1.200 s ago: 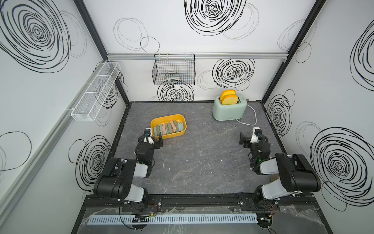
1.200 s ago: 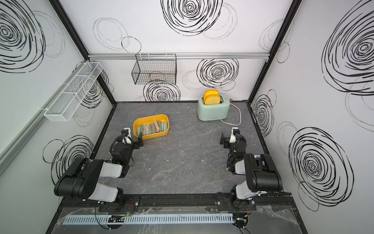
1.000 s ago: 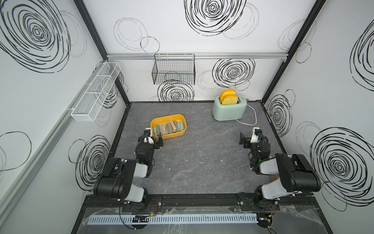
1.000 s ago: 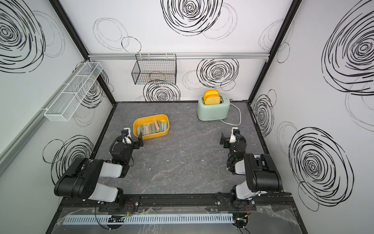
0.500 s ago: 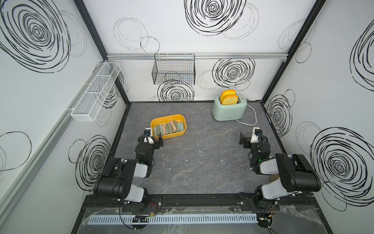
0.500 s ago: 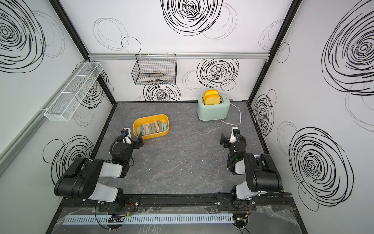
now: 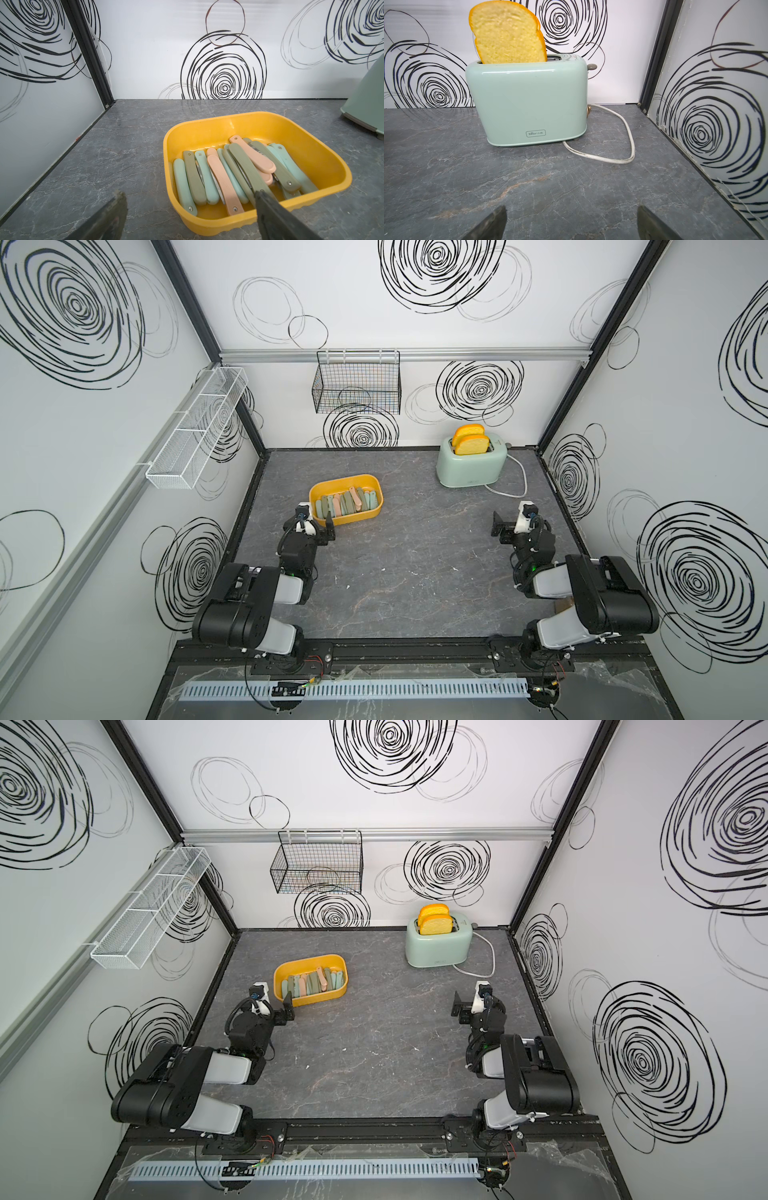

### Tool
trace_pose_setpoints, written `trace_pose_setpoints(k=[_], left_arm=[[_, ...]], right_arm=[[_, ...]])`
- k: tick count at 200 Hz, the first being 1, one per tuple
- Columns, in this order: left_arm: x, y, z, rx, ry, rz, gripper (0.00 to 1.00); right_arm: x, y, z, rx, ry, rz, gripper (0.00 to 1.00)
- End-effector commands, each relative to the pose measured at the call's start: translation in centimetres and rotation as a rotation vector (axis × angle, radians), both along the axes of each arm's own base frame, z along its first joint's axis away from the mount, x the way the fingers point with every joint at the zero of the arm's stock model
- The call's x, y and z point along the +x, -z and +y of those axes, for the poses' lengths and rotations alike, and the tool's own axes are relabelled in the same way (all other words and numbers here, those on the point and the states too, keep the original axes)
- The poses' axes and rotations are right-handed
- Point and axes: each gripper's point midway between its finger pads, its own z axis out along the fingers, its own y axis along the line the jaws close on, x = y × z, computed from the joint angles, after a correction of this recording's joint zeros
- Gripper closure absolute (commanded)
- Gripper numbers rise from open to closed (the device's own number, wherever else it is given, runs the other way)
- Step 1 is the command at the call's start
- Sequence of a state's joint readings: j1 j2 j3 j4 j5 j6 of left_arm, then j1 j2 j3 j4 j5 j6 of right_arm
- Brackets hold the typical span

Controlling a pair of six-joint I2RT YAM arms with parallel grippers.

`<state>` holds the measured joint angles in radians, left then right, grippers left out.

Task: Take the fruit knife out of the storage box
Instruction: Move the storage box to the center of the board.

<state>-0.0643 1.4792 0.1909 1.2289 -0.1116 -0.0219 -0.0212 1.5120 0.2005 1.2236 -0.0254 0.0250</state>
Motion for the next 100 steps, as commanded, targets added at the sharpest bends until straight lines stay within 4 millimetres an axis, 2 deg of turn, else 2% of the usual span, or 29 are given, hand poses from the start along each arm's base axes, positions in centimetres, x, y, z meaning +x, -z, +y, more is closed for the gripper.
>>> trace_pose_setpoints(k=[1,100], left_arm=[[0.56,-2.41,0.06,0.002,0.005,-0.083,0.02],[0.56,-2.44,0.03,0.007,-0.001,-0.083,0.02]], right_arm=[[0.43,-0.94,0.09,-0.018,-0.004,-0.032,0.01],[0.41,-0.88,0.06,-0.019,-0.002,-0.03,0.01]])
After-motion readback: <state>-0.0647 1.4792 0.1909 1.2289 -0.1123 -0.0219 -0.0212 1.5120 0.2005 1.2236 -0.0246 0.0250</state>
